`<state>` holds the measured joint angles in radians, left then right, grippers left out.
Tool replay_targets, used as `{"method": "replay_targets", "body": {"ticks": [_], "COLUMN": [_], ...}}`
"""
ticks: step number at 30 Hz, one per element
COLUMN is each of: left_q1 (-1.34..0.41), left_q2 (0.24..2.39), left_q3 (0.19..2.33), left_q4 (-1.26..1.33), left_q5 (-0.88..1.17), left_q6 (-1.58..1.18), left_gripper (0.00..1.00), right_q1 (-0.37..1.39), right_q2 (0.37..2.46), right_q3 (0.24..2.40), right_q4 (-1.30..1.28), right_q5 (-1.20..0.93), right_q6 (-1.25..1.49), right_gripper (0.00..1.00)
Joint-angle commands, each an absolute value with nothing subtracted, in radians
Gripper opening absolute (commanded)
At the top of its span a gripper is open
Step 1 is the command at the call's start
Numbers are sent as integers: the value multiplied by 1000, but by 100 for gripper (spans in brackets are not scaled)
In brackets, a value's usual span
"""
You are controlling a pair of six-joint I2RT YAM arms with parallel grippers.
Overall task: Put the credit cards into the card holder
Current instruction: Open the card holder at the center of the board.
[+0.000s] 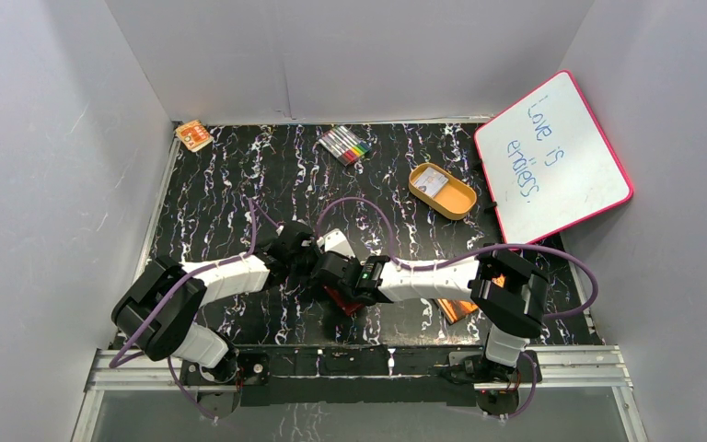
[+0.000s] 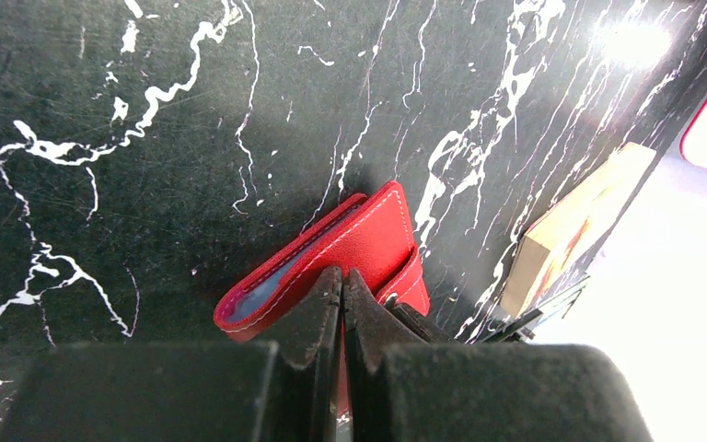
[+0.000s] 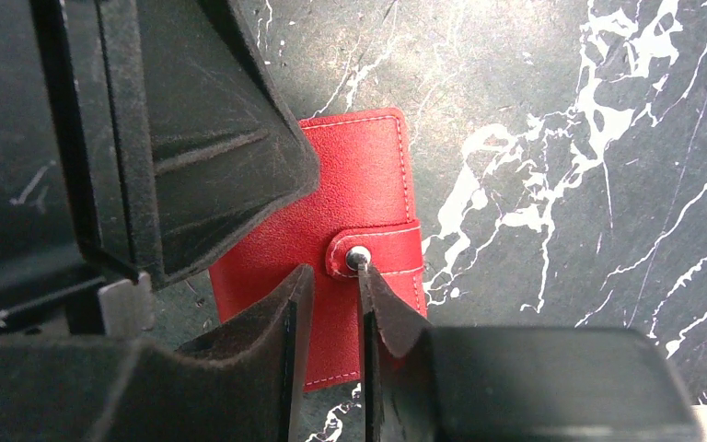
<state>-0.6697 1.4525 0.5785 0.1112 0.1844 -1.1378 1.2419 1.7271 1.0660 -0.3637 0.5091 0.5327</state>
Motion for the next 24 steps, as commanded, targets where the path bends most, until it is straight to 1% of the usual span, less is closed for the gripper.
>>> {"method": "replay_targets", "body": {"ticks": [1, 3, 6, 8, 10, 14, 18, 21, 24], "left_q1": [-692, -692, -691, -692, -692, -692, -692, -692, -692], "left_q2": [1486, 1488, 1492, 1495, 1499, 1504, 1505, 1507, 1510], "left_q3": [549, 549, 546, 544, 542, 539, 536, 534, 533], "left_q4": [68, 69, 74, 79, 84, 90, 95, 96, 95], "left_q5": [190, 190, 192, 194, 197, 202, 203, 204, 204], "left_q6": [-1082, -1081, -1081, -1083, -1085, -1085, -1084, -1085, -1082], "left_gripper": [0, 0, 0, 0, 0, 0, 0, 0, 0], "right_q1": [1177, 1171, 1161, 1154, 1148, 1142, 1132, 1130, 1129], "right_q2": [1746, 1742, 1739, 1745, 1750, 1760, 1764, 1761, 1747], "right_q3": [1060, 1058, 1055, 1056, 1054, 1054, 1054, 1054, 1048], "right_q4": [-349, -347, -347, -348, -347, -349, -348, -348, -347], "right_q5": [573, 576, 574, 572, 565, 561, 556, 555, 559], "right_q6": [577, 579, 580, 580, 580, 582, 586, 585, 589], "right_gripper": [31, 33, 41, 43, 43, 40, 32, 22, 9]}}
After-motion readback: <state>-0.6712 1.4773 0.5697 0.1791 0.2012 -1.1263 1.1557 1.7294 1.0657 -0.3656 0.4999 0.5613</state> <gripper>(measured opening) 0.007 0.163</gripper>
